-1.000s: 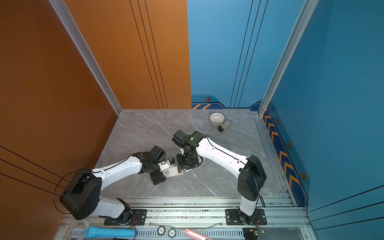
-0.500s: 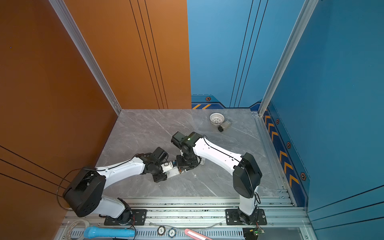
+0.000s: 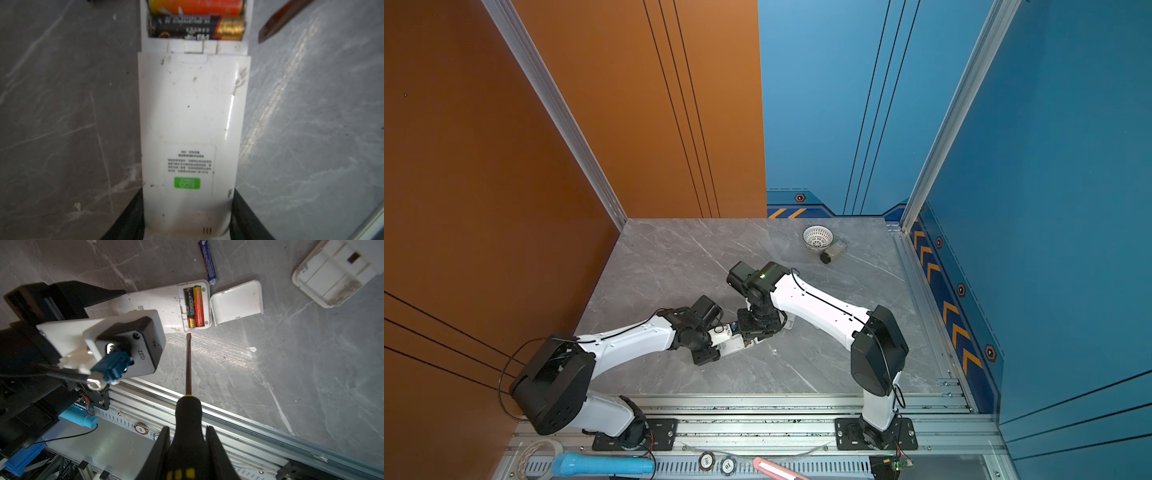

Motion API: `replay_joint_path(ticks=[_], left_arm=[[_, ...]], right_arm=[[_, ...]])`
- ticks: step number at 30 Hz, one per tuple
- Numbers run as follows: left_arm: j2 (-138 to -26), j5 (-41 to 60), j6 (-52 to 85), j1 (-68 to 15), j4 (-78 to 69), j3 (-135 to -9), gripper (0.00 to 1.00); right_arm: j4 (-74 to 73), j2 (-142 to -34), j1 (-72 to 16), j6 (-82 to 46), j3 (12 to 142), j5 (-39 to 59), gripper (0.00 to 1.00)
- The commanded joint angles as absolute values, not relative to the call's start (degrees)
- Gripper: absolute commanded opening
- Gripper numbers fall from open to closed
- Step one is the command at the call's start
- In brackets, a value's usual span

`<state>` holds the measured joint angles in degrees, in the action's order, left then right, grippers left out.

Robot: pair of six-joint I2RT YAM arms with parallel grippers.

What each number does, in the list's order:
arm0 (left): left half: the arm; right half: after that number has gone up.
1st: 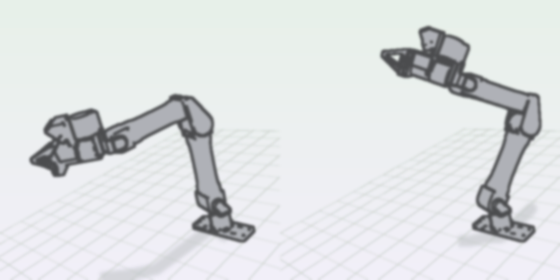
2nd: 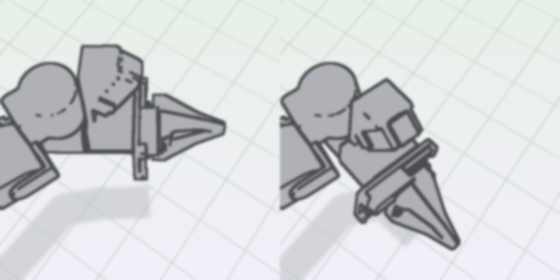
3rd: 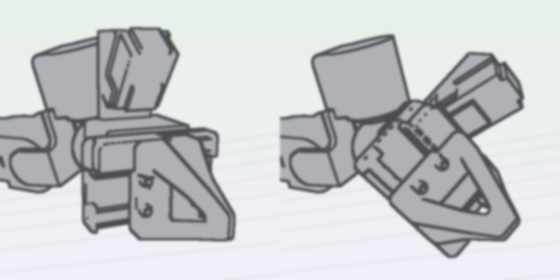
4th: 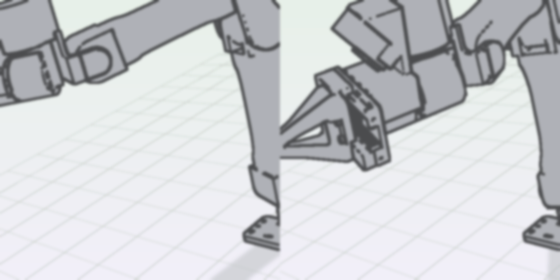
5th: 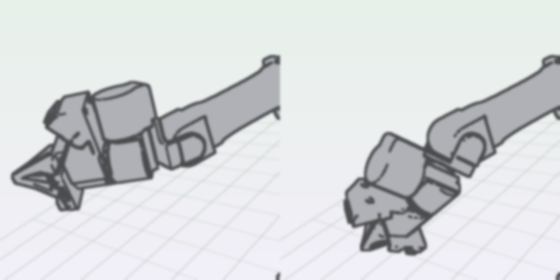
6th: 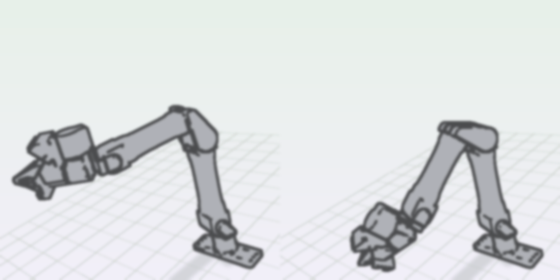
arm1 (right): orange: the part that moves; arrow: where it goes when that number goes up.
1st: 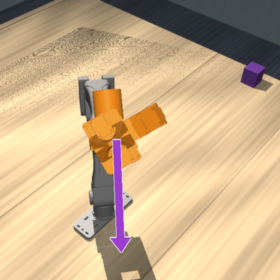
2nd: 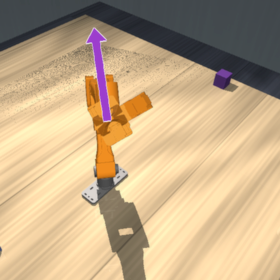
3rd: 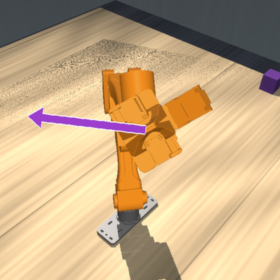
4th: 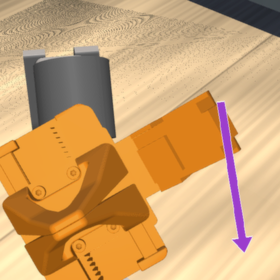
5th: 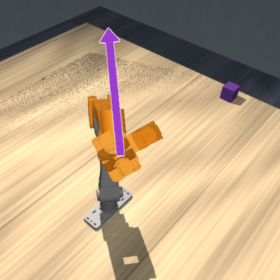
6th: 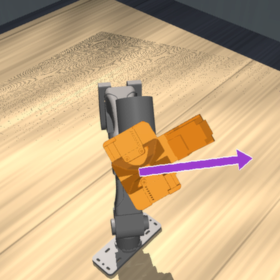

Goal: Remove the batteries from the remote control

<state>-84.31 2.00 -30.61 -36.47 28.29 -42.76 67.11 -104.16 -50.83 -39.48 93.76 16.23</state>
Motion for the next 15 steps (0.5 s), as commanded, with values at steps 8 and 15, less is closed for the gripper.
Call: replay_joint_path(ticks=[8,15], left_arm=[[-85.8,1.6,-31.0,-37.6,27.8,-41.2,0.11],[-86.6,1.4,-30.9,-37.6,28.0,-41.7,0.08]], right_arm=[[70.5,-104.6,-50.4,-39.0,97.7,13.6,0.0],[70.9,-105.3,-50.4,-38.7,97.5,14.0,0.0]])
